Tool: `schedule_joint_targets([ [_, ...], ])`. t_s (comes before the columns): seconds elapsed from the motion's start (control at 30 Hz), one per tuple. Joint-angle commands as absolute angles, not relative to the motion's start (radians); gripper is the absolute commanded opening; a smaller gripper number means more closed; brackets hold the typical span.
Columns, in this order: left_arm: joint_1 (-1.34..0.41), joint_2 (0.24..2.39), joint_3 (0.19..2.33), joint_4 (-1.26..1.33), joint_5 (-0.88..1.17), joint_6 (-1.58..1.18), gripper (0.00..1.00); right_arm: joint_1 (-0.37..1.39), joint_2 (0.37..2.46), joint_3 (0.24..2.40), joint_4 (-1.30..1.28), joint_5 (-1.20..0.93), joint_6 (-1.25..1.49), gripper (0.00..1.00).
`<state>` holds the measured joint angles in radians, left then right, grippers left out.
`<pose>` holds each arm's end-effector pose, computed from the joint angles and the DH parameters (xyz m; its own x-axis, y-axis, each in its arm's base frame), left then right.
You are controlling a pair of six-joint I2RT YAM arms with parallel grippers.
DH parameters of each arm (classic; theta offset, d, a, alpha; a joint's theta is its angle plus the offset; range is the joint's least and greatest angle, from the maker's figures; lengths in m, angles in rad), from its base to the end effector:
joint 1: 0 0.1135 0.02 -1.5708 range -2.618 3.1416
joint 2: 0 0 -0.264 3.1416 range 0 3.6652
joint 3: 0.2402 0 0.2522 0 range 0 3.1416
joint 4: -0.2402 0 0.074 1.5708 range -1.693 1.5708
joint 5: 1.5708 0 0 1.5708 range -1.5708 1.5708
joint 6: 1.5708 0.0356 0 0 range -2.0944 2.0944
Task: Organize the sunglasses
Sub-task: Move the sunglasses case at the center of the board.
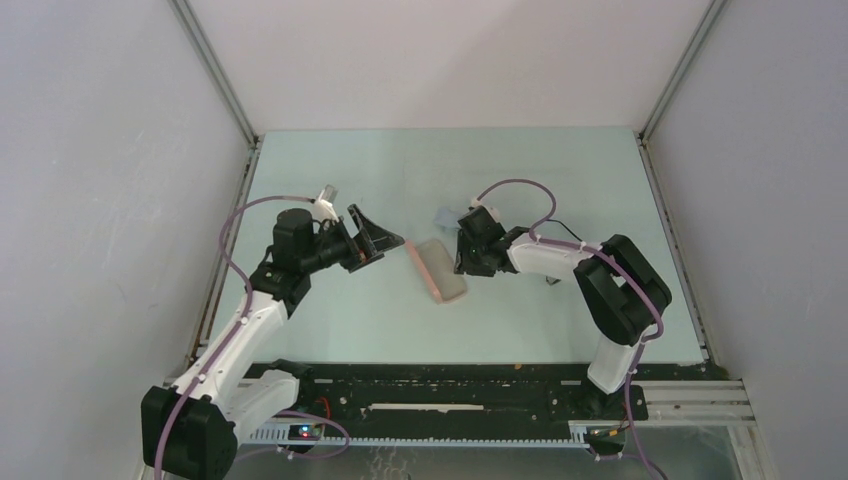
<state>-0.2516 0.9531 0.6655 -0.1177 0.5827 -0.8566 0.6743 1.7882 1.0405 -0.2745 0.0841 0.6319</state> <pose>0.2027 -0.0723 0.2759 -0.7773 -0.4516 -0.4380 0.1684 0.5214 -0.8365 0.2787 0.2190 0.1553 -0.8851 0.0461 -0.4631 -0.0807 0.9648 0.2502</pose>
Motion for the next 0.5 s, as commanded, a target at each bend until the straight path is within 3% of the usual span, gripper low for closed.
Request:
schedule_joint_targets([
  [0.0,-0.246,0.958,0.657,-0.075,0.603,-0.862,1.00,0.660,1.810,0.982,-0.455,0.093,0.590,0.51],
  [0.4,-0.246,0.966,0.647,-0.069,0.603,-0.864,1.00,0.671,1.784,0.982,-0.450,0.034,0.610,0.18],
  [0.47,-0.246,0.968,0.647,-0.066,0.603,-0.865,1.00,0.675,1.786,0.981,-0.451,0.042,0.636,0.07],
])
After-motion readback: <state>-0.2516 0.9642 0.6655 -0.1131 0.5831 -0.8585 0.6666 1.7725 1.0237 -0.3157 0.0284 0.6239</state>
